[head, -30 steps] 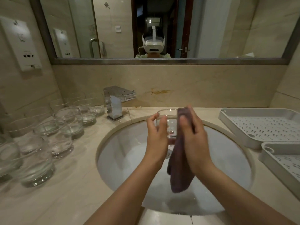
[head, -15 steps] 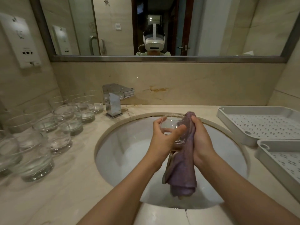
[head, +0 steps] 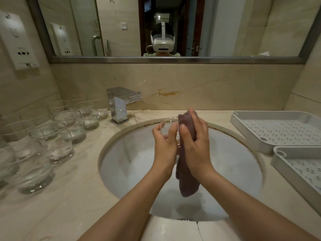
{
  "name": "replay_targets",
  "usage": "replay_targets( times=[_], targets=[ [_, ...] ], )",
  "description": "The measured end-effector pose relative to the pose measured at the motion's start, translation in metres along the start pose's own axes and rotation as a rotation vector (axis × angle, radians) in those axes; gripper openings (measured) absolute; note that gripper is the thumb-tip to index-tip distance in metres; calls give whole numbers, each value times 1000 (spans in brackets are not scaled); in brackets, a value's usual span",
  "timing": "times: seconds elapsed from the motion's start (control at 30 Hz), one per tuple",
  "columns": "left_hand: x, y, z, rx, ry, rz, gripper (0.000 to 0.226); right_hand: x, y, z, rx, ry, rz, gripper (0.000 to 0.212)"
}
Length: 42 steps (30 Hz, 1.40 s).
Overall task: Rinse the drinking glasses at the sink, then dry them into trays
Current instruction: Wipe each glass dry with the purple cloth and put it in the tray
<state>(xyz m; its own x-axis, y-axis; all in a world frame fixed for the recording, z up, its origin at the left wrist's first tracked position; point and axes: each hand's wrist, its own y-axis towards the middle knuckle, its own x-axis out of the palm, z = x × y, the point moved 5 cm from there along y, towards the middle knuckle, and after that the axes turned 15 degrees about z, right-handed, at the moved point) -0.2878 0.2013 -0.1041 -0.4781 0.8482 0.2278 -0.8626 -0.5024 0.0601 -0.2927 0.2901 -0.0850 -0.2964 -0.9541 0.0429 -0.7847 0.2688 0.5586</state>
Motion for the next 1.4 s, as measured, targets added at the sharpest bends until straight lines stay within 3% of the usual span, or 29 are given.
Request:
replay_targets(
  times=[0.17, 0.27, 0.33, 0.4, 0.5, 0.6, 0.7, 0.8, 0.9, 1.03, 1.13, 1.3, 1.4],
  targets=[
    [4, -6, -1, -39, 2, -80, 86, -6, 13, 22, 604, 397, -22, 30],
    [3, -6, -3, -67, 40, -135, 90, -7, 13, 27, 676, 363, -6, 35],
    [2, -5, -2, -70, 87, -132, 82, -8, 13, 25, 651, 344, 16, 37],
    [0, -2, -1, -25, 130, -89, 91, -8, 12, 17, 562, 273, -5, 40],
    [-7, 2, 3, 44, 95, -9, 86, -5, 5, -5, 227, 41, -78, 50],
    [-5, 3, 3, 26, -2, -11, 70, -7, 1, -12, -24, -87, -41, 56],
    [-1, 1, 0, -10, -14, -27, 57, -7, 2, -8, -36, -63, -30, 47],
    [1, -1, -1, -26, 2, -38, 48, -8, 7, 4, 249, 154, -11, 31],
    [1, -4, 3, 22, -3, -71, 46, -7, 6, 22, 672, 399, 12, 40],
    [2, -4, 1, 2, 76, -151, 81, -10, 5, 19, 773, 375, 42, 40],
    [0, -1, 1, 54, 179, -134, 108, -12, 10, 12, 665, 326, 52, 33],
    [-4, 6, 5, 87, 39, -56, 78, -12, 6, -9, 110, 18, 11, 47],
    [-3, 7, 1, 34, -66, -36, 84, -5, -10, -14, -170, -166, 55, 55]
  ],
)
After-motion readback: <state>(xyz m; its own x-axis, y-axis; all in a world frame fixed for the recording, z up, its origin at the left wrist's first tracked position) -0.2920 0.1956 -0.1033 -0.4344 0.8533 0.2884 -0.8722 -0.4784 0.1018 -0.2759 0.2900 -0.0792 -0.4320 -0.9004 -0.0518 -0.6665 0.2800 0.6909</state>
